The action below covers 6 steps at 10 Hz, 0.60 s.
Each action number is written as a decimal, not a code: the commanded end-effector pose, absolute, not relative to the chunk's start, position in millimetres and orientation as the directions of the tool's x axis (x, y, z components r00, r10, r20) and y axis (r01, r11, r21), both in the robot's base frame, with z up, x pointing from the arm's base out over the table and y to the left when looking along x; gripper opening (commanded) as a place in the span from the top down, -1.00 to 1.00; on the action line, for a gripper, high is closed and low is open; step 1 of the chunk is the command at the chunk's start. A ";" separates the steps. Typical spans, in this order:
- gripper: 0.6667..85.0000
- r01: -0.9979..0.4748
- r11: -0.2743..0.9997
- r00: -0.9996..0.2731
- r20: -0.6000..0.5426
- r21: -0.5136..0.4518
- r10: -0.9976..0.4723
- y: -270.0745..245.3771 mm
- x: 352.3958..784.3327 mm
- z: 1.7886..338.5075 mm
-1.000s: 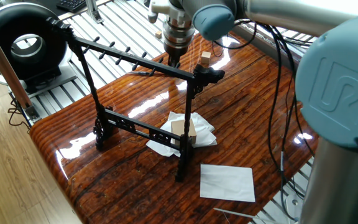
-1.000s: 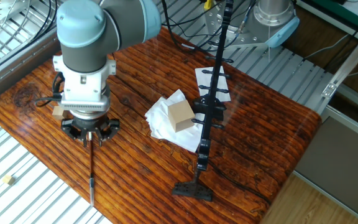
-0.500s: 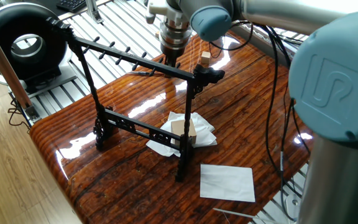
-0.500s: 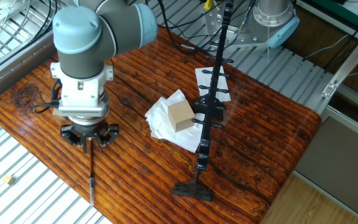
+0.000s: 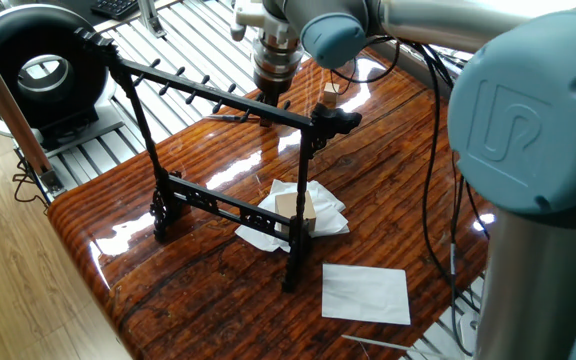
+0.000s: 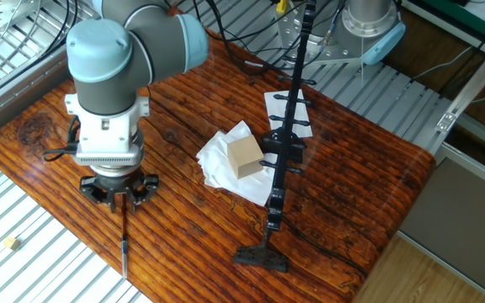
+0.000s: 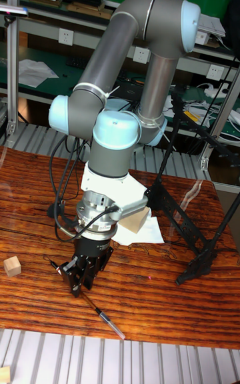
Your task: Place the brush on the pen rack
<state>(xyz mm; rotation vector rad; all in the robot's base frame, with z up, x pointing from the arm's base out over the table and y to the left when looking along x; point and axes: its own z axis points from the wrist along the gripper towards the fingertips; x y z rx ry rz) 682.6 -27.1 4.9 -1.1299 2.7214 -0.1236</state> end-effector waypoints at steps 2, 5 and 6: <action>0.15 -0.697 0.703 -0.685 -0.157 -0.142 -0.711 -31.6 685.8 0.9; 0.47 -0.683 0.723 -0.708 -0.150 -0.108 -0.691 -27.7 678.3 -0.4; 0.98 -0.669 0.737 -0.726 -0.126 -0.095 -0.676 -29.5 669.8 0.1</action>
